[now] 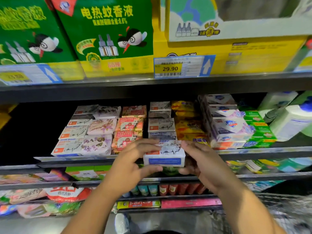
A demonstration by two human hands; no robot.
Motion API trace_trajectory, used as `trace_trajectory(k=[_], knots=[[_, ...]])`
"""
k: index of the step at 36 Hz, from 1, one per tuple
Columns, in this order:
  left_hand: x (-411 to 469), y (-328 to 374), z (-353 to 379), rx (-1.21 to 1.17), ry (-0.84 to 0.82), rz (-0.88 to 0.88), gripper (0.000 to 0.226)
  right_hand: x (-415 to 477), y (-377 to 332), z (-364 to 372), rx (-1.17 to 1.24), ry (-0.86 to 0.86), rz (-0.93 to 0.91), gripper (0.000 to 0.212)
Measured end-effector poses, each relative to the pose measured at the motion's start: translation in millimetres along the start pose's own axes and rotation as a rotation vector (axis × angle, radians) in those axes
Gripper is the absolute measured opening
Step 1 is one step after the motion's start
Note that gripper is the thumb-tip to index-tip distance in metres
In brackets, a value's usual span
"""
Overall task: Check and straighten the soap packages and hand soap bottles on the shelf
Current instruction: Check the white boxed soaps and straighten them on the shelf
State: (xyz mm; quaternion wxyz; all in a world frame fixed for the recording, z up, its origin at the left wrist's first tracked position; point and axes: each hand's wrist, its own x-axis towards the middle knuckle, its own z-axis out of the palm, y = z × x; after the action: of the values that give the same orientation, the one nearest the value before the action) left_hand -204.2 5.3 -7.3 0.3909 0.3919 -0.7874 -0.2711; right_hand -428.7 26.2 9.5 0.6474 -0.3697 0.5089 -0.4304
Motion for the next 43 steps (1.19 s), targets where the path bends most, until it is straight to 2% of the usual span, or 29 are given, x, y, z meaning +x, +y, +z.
trace_trajectory(k=[6, 8, 9, 11, 13, 15, 19, 21, 26, 28, 31, 34, 36, 39, 40, 43], knots=[[-8.5, 18.1, 6.4, -0.406, 0.087, -0.401, 0.037, -10.5, 11.8, -9.7, -0.081, -0.115, -0.081, 0.069], [-9.3, 19.4, 9.9, -0.453, 0.12, -0.436, 0.037, -10.0, 14.2, -9.9, -0.08, -0.097, -0.12, 0.067], [-9.5, 19.8, 11.3, -0.448, 0.13, -0.433, 0.038, -10.3, 13.6, -8.6, -0.112, -0.079, -0.135, 0.059], [-8.9, 20.5, 13.5, -0.475, 0.134, -0.445, 0.053, -10.8, 12.5, -6.2, -0.169, -0.061, -0.148, 0.041], [-7.0, 24.3, 14.5, -0.552, 0.099, -0.465, 0.067, -11.8, 11.6, -4.6, -0.147, -0.03, -0.117, 0.037], [-5.8, 29.0, 13.2, -0.518, 0.042, -0.464, 0.061, -12.8, 8.0, -2.2, -0.056, 0.014, -0.073, 0.044], [-6.3, 32.9, 2.8, -0.292, -0.198, -0.39, 0.099, -17.2, 1.2, 1.7, -0.021, 0.06, -0.018, 0.048], [-6.2, 33.2, 0.3, -0.102, -0.277, -0.311, 0.105, -18.6, -0.5, 2.3, -0.036, 0.059, -0.009, 0.045], [-4.8, 23.9, -6.0, 0.104, -0.15, -0.199, 0.083, -16.9, -4.2, 6.2, -0.033, 0.074, 0.039, 0.038], [-4.9, 19.0, -6.7, 0.067, -0.124, -0.1, 0.069, -16.3, -5.1, 9.2, -0.008, 0.054, 0.042, 0.037], [-3.5, 17.9, -5.6, -0.019, -0.096, -0.001, 0.053, -16.1, -8.6, 14.0, -0.045, 0.023, 0.051, 0.046], [-1.7, 24.0, -5.6, -0.096, -0.021, -0.144, 0.052, -15.4, -11.5, 14.5, -0.177, 0.008, 0.073, 0.062], [0.1, 29.3, -5.1, -0.318, 0.039, -0.312, 0.06, -14.8, -8.7, 12.0, -0.261, -0.006, 0.056, 0.063], [4.2, 32.1, -2.6, -0.576, 0.151, -0.442, 0.08, -14.4, -7.7, 12.1, -0.227, -0.063, -0.066, 0.035], [6.1, 33.2, -2.2, -0.602, 0.178, -0.459, 0.076, -13.7, -7.1, 12.7, -0.184, -0.093, -0.108, 0.029], [11.1, 39.2, -1.6, -0.628, 0.204, -0.488, 0.043, -12.9, -8.5, 15.4, -0.102, -0.096, -0.189, 0.04]])
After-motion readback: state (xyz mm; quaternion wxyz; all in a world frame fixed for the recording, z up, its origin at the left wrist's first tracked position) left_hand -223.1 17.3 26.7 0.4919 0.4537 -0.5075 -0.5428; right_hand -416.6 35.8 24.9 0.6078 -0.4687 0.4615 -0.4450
